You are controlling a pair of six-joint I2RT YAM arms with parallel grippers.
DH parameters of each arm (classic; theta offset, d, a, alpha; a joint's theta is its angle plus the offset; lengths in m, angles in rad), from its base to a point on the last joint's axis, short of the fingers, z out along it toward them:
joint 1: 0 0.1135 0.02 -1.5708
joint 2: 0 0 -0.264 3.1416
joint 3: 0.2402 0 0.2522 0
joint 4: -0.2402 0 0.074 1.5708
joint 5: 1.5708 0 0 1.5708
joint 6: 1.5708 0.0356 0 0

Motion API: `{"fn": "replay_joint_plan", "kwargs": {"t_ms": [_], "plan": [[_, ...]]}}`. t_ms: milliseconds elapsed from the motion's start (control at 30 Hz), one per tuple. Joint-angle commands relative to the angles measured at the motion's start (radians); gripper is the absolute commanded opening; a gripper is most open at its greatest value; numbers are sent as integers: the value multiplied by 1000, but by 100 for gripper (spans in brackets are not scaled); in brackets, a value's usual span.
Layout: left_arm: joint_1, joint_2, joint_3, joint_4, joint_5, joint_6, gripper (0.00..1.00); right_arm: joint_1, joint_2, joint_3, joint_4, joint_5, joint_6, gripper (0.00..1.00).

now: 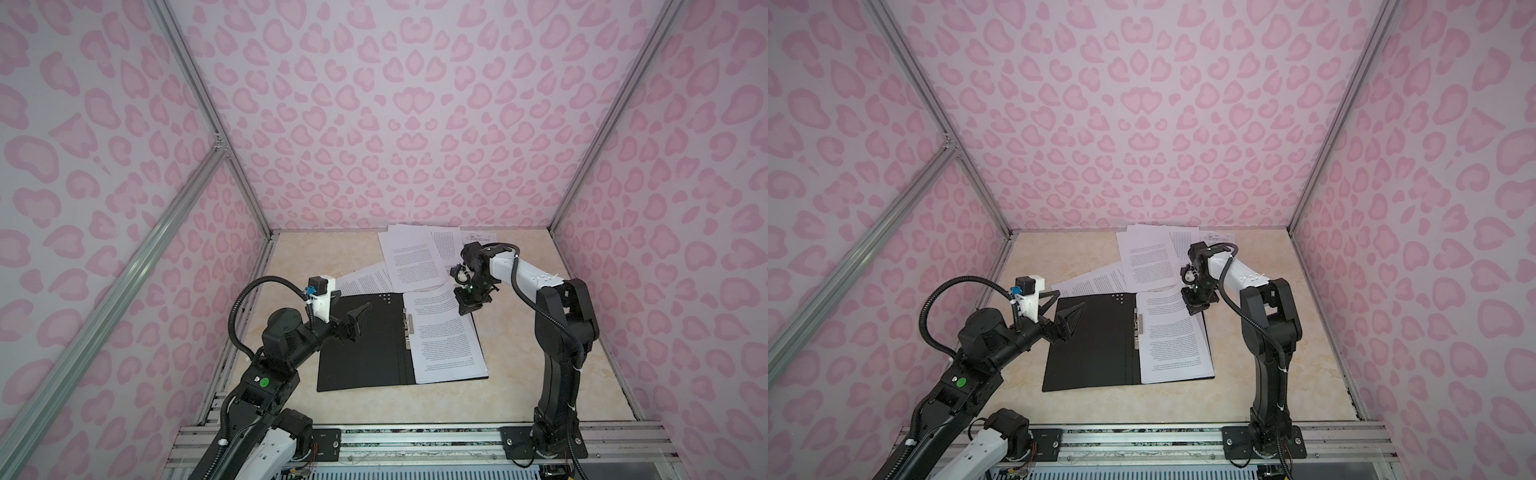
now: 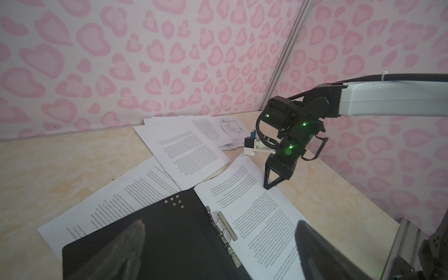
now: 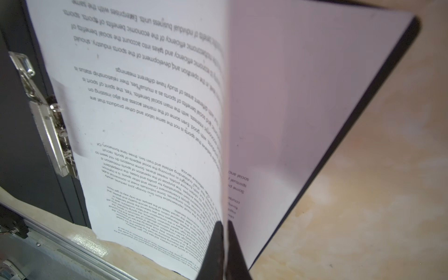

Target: Put the files into the folder

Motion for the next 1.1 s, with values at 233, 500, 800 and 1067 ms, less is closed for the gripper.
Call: {"fn": "replay_joint_plan", "kwargs": {"t_ms": [233,500,800,1067], "plan": [[1,4,13,8,9,-1,98,1,10,-13,-2,-2,-3,0],[1,7,14,4,9,0,98,-1,8,-11,-4,11,1,18],[1,24,17,-19,-105,-43,98,-42,-68,-75,55,59,59,97],[2,67,17,-106,-326,-215,97,-96,-347,-319,239,216,340,98]]}}
